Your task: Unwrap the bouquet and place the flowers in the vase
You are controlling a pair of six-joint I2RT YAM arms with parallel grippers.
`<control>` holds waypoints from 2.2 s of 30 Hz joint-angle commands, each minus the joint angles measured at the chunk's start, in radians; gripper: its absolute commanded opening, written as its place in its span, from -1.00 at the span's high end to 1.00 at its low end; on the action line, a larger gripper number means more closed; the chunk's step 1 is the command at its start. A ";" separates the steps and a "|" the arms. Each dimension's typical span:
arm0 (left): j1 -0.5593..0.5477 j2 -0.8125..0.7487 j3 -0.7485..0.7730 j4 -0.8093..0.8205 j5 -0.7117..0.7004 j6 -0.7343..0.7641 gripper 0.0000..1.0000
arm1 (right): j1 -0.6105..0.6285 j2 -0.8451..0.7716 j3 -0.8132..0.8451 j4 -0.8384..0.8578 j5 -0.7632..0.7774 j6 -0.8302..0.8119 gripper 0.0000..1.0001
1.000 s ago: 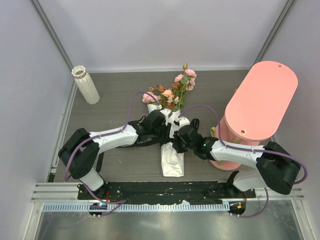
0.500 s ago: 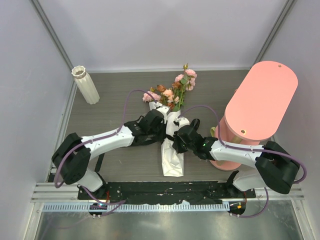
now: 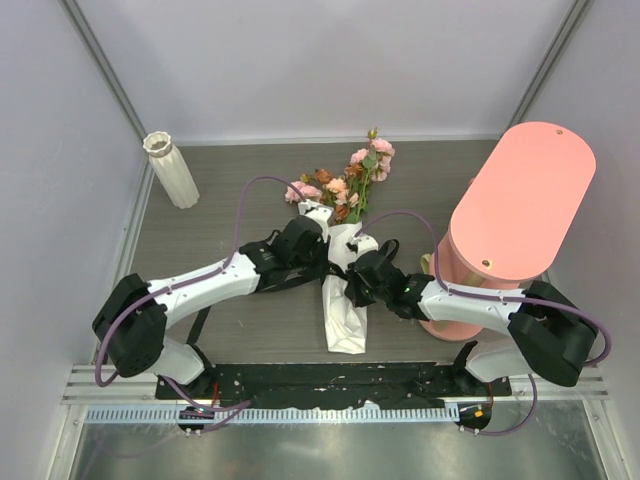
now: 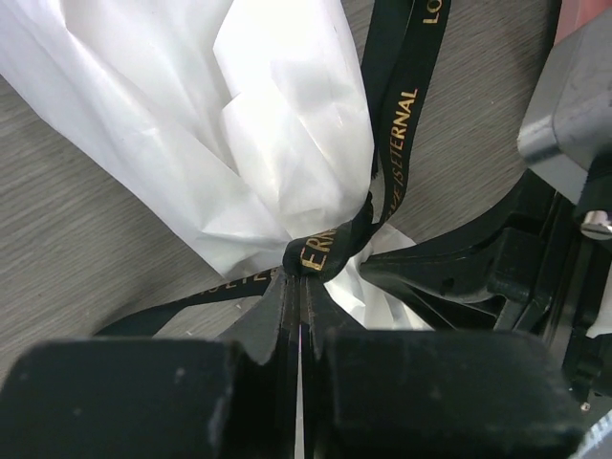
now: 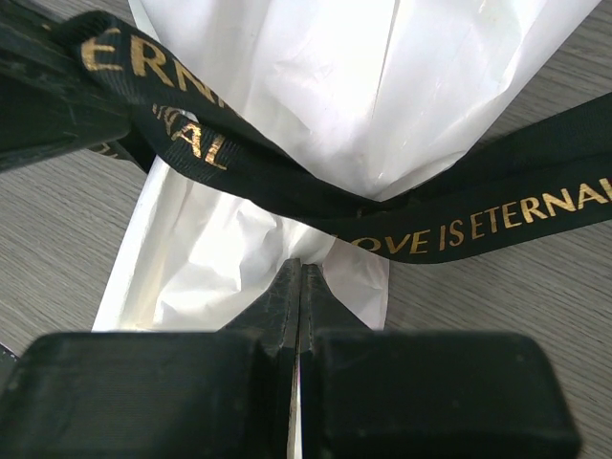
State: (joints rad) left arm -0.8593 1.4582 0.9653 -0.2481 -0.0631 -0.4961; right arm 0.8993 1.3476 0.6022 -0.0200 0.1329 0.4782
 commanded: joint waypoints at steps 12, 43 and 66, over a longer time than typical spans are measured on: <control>-0.001 -0.219 0.124 -0.131 -0.240 -0.079 1.00 | 0.000 0.012 0.022 -0.012 0.034 0.013 0.99; -0.003 -0.302 1.347 -0.510 -0.615 0.450 0.99 | 0.001 0.041 0.085 -0.041 0.042 -0.027 0.99; -0.026 -0.223 1.325 0.508 -1.100 1.700 0.99 | 0.000 0.045 0.105 -0.060 -0.013 -0.036 0.99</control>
State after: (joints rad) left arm -0.8825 1.3613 2.3005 0.1608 -1.1412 1.1469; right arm 0.8993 1.3884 0.6693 -0.0826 0.1329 0.4500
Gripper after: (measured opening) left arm 0.010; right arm 0.026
